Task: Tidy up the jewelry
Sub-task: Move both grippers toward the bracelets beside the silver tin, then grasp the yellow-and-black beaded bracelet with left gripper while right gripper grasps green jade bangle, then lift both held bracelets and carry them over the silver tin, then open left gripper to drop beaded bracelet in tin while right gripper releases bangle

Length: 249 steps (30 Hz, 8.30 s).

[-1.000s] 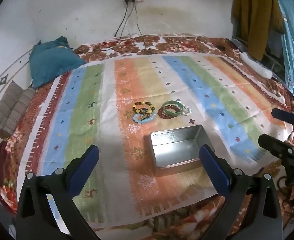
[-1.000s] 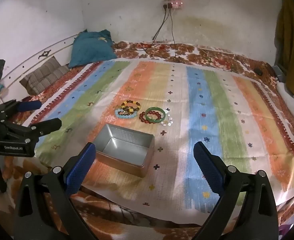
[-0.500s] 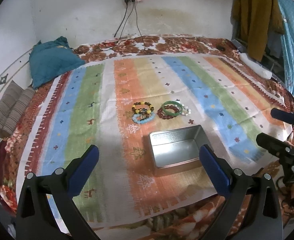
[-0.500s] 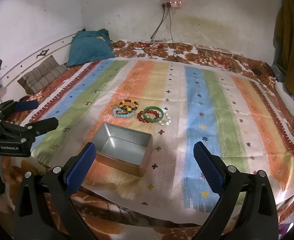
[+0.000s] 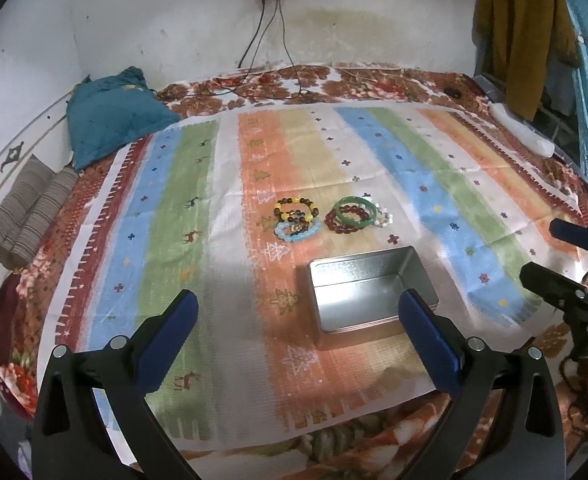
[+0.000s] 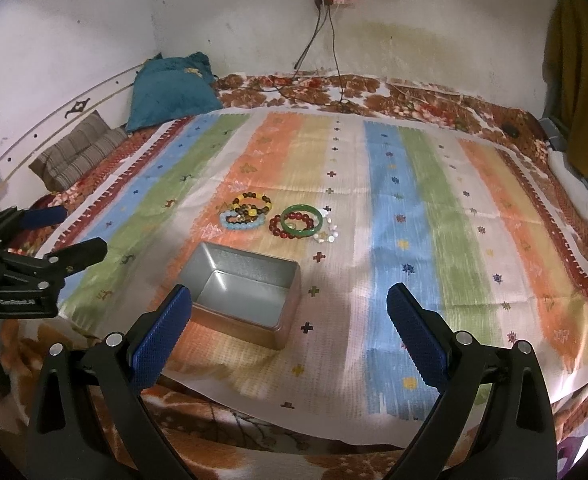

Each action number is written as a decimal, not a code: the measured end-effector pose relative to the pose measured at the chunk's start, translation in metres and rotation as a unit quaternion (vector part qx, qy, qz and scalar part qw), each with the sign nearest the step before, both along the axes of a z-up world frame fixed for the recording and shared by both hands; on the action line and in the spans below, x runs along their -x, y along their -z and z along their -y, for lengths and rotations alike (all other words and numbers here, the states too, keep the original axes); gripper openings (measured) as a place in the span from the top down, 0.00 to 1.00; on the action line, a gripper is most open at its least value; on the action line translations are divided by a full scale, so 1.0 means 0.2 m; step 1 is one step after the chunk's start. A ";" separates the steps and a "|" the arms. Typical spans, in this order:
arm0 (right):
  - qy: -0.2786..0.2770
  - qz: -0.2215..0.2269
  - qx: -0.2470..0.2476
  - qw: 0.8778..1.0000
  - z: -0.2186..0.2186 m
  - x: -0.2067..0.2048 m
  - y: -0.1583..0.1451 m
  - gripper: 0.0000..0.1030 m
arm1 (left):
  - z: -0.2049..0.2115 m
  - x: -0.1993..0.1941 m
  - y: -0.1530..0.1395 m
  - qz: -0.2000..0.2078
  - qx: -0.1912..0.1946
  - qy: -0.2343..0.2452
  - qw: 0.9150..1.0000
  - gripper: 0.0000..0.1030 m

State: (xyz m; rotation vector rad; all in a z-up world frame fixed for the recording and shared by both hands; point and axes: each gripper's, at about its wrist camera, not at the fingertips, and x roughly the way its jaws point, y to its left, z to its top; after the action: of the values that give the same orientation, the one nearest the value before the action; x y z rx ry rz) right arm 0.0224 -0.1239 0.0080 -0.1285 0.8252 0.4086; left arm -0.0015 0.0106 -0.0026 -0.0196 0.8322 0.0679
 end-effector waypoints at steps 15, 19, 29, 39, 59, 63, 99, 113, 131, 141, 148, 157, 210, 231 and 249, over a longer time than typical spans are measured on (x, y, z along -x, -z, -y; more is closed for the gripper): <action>0.010 -0.011 0.010 1.000 -0.02 -0.04 0.03 0.04 | -0.02 -0.01 0.00 -0.001 0.000 -0.031 1.000 0.05; 0.011 -0.010 0.008 1.000 -0.02 -0.05 0.03 0.04 | -0.03 -0.03 0.00 -0.003 0.013 -0.032 0.999 0.05; 0.014 -0.036 0.018 0.999 -0.06 -0.18 0.08 0.04 | -0.09 -0.15 0.04 -0.019 0.059 -0.033 0.998 0.05; 0.021 -0.085 0.016 0.996 -0.07 -0.35 0.17 0.04 | -0.20 -0.40 0.12 -0.050 0.060 -0.060 0.995 0.05; 0.020 -0.104 0.024 0.994 -0.12 -0.62 0.23 0.04 | -0.23 -0.73 0.23 -0.065 -0.006 -0.069 0.995 0.05; 0.019 -0.112 0.026 0.993 -0.13 -0.66 0.25 0.04 | -0.26 -0.79 0.26 -0.072 0.001 -0.073 0.995 0.05; 0.032 -0.191 0.060 0.979 -0.27 -1.09 0.59 0.04 | -0.30 -1.26 0.62 -0.177 0.011 -0.061 0.982 0.11; 0.021 -0.210 0.066 0.975 -0.36 -1.23 0.69 0.27 | -0.31 -1.39 0.73 -0.198 0.027 -0.051 0.978 0.35; 0.008 -0.235 0.088 0.968 -0.40 -1.33 0.85 0.79 | -0.34 -1.53 0.89 -0.227 0.024 -0.047 0.972 0.70; 0.008 -0.234 0.099 0.967 -0.40 -1.35 0.90 0.90 | -0.32 -1.53 0.89 -0.224 0.020 -0.041 0.973 0.89; 0.015 -0.222 0.091 0.971 -0.38 -1.36 0.85 0.92 | -0.32 -1.50 0.81 -0.209 0.025 -0.044 0.977 0.89; 0.020 -0.196 0.071 0.978 -0.34 -1.31 0.70 0.92 | -0.30 -1.39 0.63 -0.176 0.034 -0.041 0.983 0.89; 0.004 -0.121 0.019 0.992 -0.20 -0.70 0.30 0.92 | -0.07 -0.67 0.08 -0.048 0.079 0.012 0.996 0.89; -0.014 -0.108 0.019 0.994 -0.18 -0.44 0.26 0.92 | 0.01 -0.37 0.06 -0.023 0.080 0.037 0.996 0.89; -0.016 -0.132 0.031 0.991 -0.19 -0.41 0.32 0.75 | 0.01 -0.32 0.12 -0.053 0.079 0.021 0.995 0.88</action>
State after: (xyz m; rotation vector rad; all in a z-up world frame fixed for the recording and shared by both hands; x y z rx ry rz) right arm 0.1041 -0.0867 -0.0554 -0.1472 1.0978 0.4360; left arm 0.0629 0.0077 -0.0268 -0.1479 0.9413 -0.0364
